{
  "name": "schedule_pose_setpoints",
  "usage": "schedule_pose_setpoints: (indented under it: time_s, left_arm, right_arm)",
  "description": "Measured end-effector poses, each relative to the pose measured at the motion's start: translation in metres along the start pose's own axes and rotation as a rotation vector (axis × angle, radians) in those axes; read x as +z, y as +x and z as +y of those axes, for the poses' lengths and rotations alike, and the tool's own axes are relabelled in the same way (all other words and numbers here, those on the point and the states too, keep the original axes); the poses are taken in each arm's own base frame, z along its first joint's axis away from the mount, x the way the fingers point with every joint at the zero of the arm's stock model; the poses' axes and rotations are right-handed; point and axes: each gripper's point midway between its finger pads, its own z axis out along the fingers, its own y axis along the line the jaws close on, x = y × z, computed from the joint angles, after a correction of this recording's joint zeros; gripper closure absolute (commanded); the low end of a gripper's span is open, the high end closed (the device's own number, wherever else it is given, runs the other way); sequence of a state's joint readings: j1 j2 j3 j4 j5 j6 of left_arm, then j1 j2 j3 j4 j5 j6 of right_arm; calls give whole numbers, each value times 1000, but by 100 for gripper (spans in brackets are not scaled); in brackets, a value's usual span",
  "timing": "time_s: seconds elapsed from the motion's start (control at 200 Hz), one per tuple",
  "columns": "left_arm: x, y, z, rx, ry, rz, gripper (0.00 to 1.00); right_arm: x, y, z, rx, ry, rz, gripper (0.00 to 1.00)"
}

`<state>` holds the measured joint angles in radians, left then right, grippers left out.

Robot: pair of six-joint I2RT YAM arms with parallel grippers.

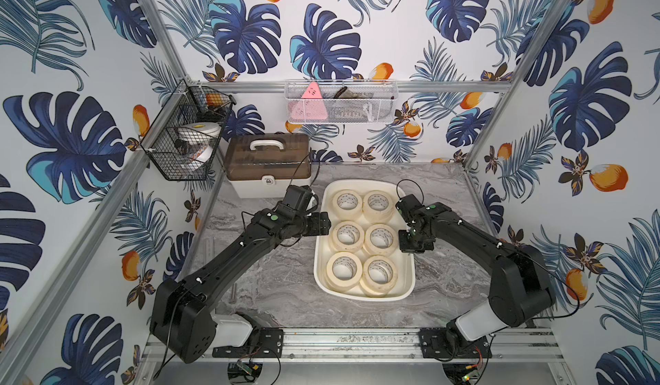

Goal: Take out the art tape in the storage box
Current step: Adjust the storage box at the center of the board.

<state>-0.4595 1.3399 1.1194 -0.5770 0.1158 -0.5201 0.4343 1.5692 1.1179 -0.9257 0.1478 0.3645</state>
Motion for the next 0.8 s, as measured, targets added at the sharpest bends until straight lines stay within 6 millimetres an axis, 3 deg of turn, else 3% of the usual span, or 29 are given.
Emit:
schedule_pose_setpoints:
  time_s: [0.135,0.21,0.315,0.59,0.801]
  left_arm:
    - [0,0,1,3,-7,-3,16]
    - [0,0,2,7,-10,-3,14]
    - [-1,0,2,18,-12,-1,10]
    - [-10,-3,-1,21,2,-26,4]
    - [-23,-8,-3,25,12,-65,1]
  right_arm:
    - [-6,-6,3,-4,-8,-13,100]
    - [-8,-7,4,-4,-13,-17,73]
    - [-18,-9,5,-2,-29,-44,57]
    - [-64,-32,9,42,-80,-162,48]
    - [-93,-49,42,151,-291,-214,46]
